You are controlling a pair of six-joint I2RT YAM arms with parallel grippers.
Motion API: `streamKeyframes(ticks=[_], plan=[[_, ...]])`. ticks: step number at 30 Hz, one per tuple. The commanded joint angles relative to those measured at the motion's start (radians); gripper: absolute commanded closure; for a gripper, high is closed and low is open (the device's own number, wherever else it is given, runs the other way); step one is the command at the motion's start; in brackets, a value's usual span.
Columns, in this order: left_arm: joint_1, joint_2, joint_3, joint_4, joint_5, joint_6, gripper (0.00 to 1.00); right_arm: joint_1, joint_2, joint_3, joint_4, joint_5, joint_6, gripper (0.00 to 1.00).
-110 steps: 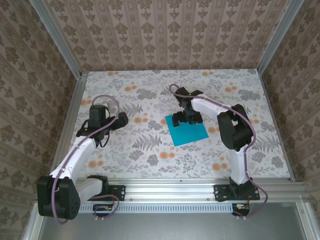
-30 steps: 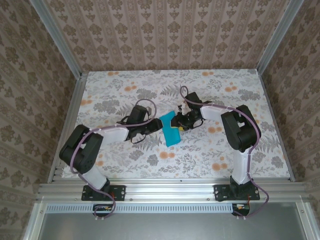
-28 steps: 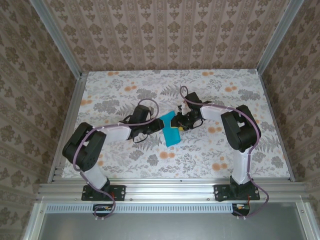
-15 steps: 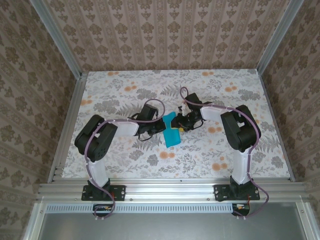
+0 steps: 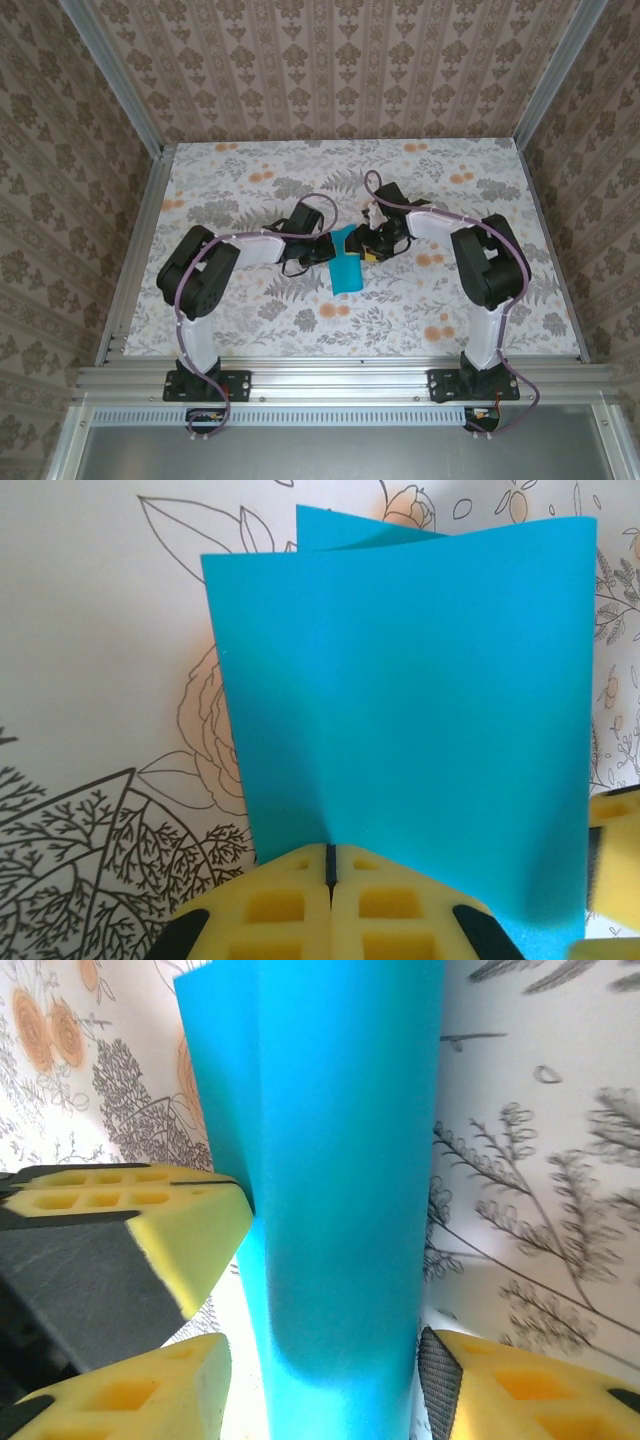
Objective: Fold a paper plane with a square sheet of paper (pick it up from the middle)
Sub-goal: Hold the square sheet of paper at the center of the table.
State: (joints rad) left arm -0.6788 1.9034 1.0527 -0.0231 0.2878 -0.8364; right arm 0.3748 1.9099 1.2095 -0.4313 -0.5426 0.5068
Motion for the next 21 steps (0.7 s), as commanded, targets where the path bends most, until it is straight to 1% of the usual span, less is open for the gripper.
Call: streamKeyframes(ticks=[1,6,10,16,21], plan=[[-0.015,0.040,0.021,-0.084,-0.012,0.035,1.00,0.000,-0.034,0.032,-0.098,0.100,-0.059,0.43],[-0.022,0.045,0.040,-0.092,-0.013,0.038,1.00,0.029,-0.013,0.071,-0.144,0.157,-0.087,0.42],[-0.024,0.045,0.052,-0.099,-0.012,0.039,1.00,0.036,0.013,0.083,-0.145,0.163,-0.091,0.43],[-0.025,0.038,0.061,-0.103,-0.003,0.039,1.00,0.036,0.045,0.093,-0.138,0.142,-0.101,0.47],[-0.024,0.020,0.076,-0.105,0.008,0.037,1.00,0.035,0.068,0.093,-0.135,0.169,-0.102,0.51]])
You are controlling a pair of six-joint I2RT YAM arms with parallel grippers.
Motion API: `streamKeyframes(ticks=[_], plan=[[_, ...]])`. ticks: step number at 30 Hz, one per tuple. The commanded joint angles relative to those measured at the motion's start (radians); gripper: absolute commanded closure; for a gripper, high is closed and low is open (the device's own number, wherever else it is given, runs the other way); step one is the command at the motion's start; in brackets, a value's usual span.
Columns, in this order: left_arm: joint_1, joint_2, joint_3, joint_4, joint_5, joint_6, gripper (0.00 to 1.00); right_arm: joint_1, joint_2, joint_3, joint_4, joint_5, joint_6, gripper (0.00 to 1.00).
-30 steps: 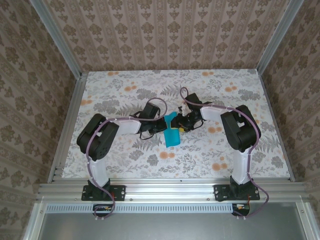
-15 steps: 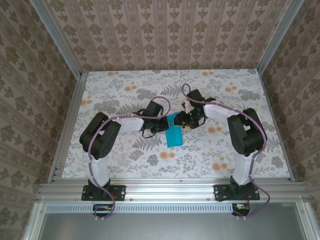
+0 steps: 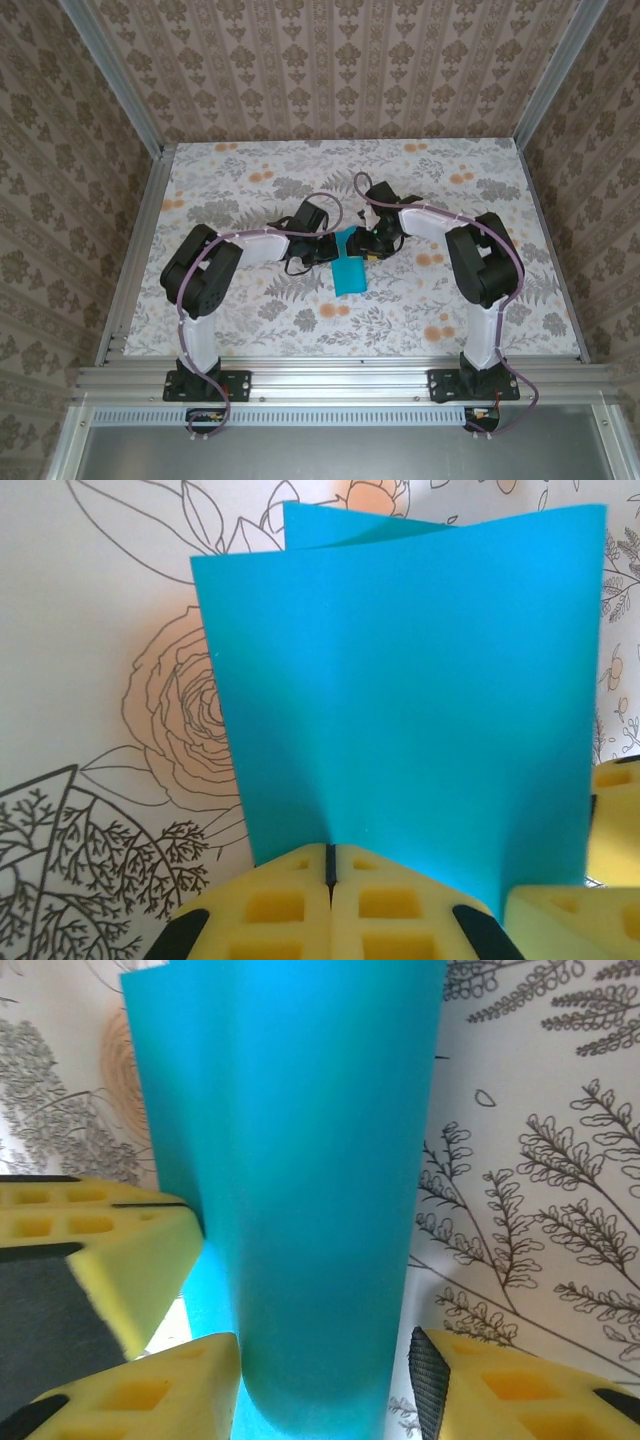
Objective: Fold a paper plane with a square sheet of paper (pick it up from the middle)
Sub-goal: Hold the square sheet of paper at the center of the table.
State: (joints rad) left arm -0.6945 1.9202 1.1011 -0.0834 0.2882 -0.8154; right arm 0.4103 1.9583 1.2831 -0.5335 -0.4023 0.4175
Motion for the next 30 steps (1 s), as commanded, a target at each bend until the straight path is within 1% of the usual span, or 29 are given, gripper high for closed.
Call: streamKeyframes(ticks=[1,3,7,10,14,18,29,30], plan=[[-0.008,-0.003,0.032,-0.047,0.011,0.015,0.99,-0.003,0.021,0.017,-0.031,0.032,-0.013,0.53],[-0.007,-0.022,0.036,-0.048,0.012,0.019,0.96,-0.005,0.024,0.009,-0.029,0.052,-0.007,0.58],[0.000,-0.066,0.041,-0.068,0.002,0.030,0.86,-0.015,0.015,-0.015,-0.009,0.055,0.002,0.60],[0.013,-0.108,0.030,-0.074,-0.021,0.032,0.76,-0.018,0.018,-0.019,-0.009,0.052,0.001,0.61],[0.037,-0.159,-0.003,-0.082,-0.067,0.022,0.69,-0.023,0.021,-0.027,-0.009,0.052,0.001,0.62],[0.058,-0.186,-0.036,-0.081,-0.088,0.010,0.66,-0.027,0.023,-0.033,-0.009,0.055,-0.005,0.64],[0.075,-0.202,-0.063,-0.097,-0.113,0.009,0.66,-0.031,0.035,-0.039,-0.010,0.062,0.000,0.65],[0.075,-0.204,-0.066,-0.096,-0.118,0.012,0.66,-0.031,0.040,-0.041,0.020,0.054,0.003,0.65]])
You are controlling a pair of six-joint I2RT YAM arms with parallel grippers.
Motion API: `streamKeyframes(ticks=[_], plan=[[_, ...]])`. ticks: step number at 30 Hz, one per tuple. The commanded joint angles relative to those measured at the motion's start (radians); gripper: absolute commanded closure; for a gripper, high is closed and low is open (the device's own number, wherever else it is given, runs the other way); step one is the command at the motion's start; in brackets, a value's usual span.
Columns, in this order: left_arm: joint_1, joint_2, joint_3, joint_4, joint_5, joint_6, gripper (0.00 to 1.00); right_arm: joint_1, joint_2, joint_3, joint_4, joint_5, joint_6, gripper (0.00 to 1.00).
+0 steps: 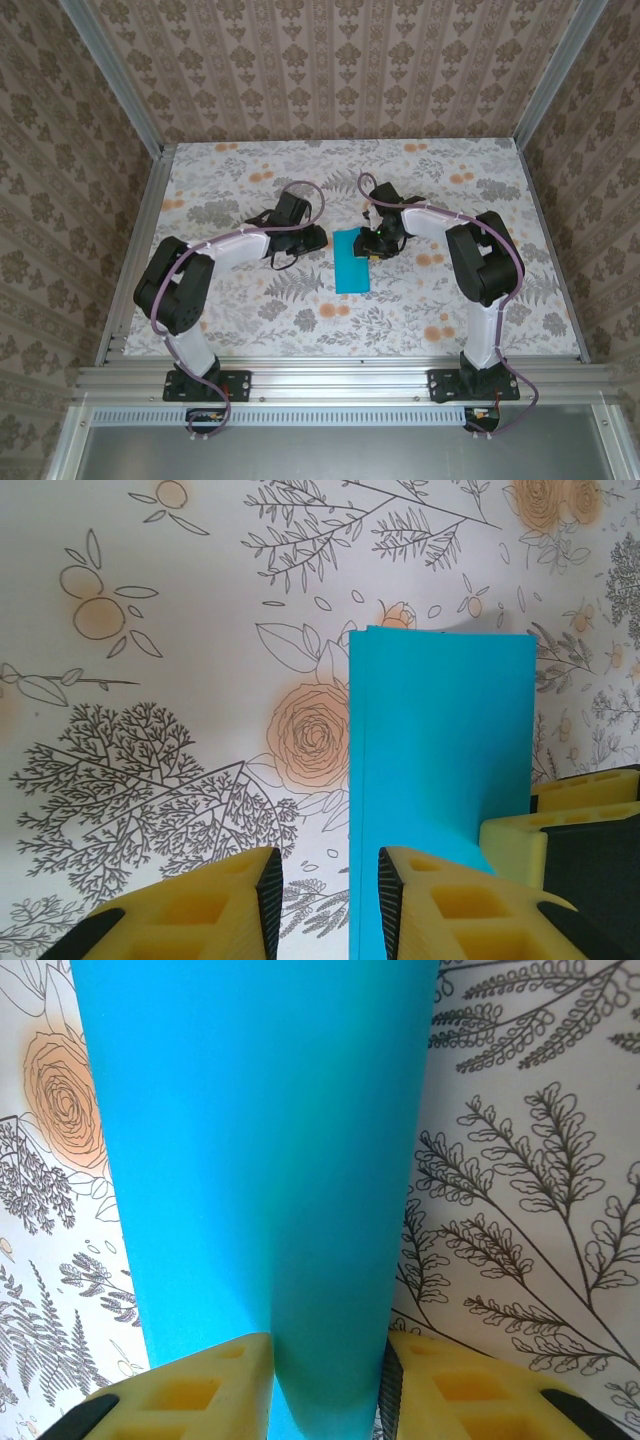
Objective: Fold a paper plane with a square sheet of paper (pick it up from the middle)
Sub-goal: Hold the square sheet of paper at the center of the table.
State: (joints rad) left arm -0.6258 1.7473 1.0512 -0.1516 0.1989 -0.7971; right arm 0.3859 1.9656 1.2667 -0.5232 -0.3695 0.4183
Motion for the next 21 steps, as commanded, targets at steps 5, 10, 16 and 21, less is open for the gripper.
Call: streamKeyframes(ticks=[5,10,16,21], plan=[[0.008,-0.040,-0.028,-0.028,-0.033,-0.013,0.66,-0.007,0.053,-0.015,-0.009,0.018,-0.011,0.63],[0.008,-0.031,-0.027,-0.013,-0.017,-0.017,0.66,-0.005,0.059,-0.018,-0.009,0.026,-0.032,0.62],[0.008,-0.022,-0.027,-0.003,-0.005,-0.016,0.66,-0.003,0.069,-0.009,-0.046,0.029,-0.057,0.62],[0.008,-0.015,-0.028,0.006,0.006,-0.019,0.66,-0.004,0.076,-0.006,-0.052,0.042,-0.057,0.62]])
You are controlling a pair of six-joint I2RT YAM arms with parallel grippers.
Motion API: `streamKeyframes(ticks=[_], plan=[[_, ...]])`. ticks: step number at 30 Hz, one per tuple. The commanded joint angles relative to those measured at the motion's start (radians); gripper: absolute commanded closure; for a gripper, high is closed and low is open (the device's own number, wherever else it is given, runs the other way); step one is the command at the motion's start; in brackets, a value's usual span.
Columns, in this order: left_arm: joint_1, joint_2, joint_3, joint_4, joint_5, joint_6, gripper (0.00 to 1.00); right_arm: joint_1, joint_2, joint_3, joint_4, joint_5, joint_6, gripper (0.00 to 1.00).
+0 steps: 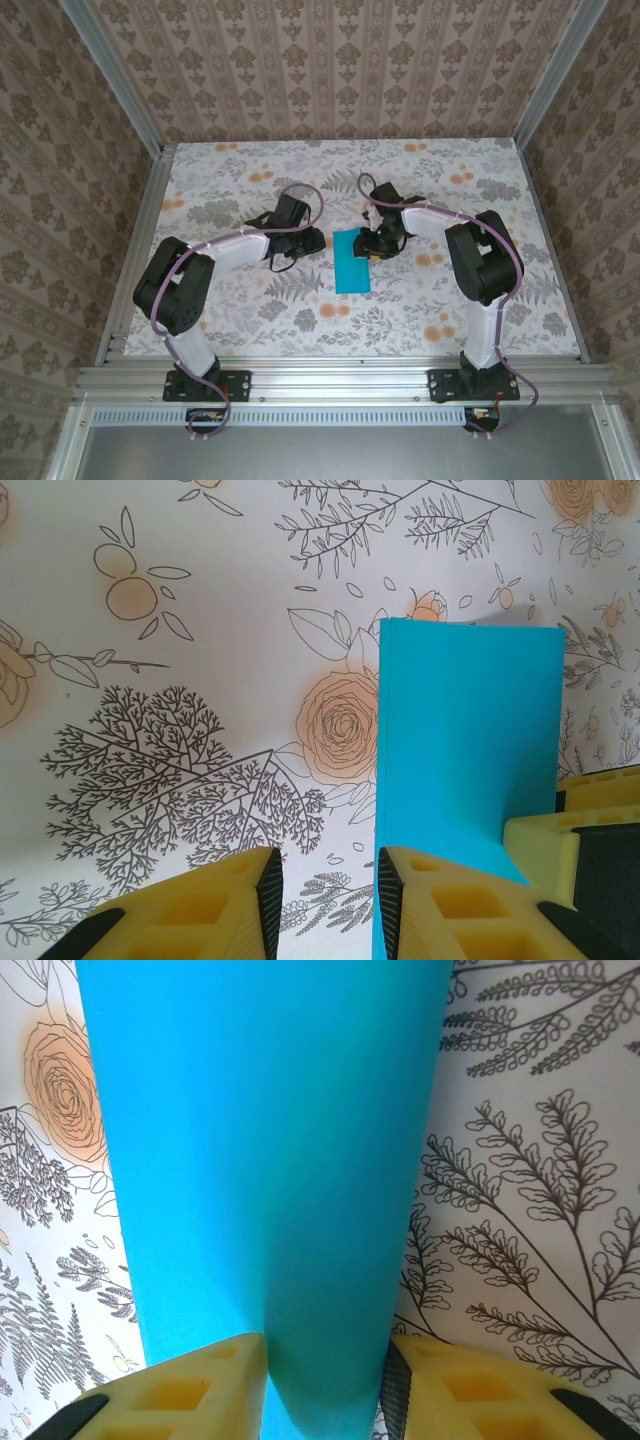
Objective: Fold a paper plane with a square sheet of paper (pick it up from the middle)
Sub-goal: Hold the square sheet of paper at the center of the table.
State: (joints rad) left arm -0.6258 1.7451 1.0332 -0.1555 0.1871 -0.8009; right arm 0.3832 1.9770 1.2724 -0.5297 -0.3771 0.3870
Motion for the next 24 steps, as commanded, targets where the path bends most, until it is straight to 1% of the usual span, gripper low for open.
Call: streamKeyframes(ticks=[1,24], plan=[[0.008,-0.011,-0.009,0.010,0.020,-0.017,0.66,-0.001,0.067,-0.010,-0.046,0.052,-0.023,0.61],[-0.003,0.026,0.012,0.027,0.059,-0.020,0.65,0.006,0.099,0.010,-0.068,0.060,-0.024,0.60]])
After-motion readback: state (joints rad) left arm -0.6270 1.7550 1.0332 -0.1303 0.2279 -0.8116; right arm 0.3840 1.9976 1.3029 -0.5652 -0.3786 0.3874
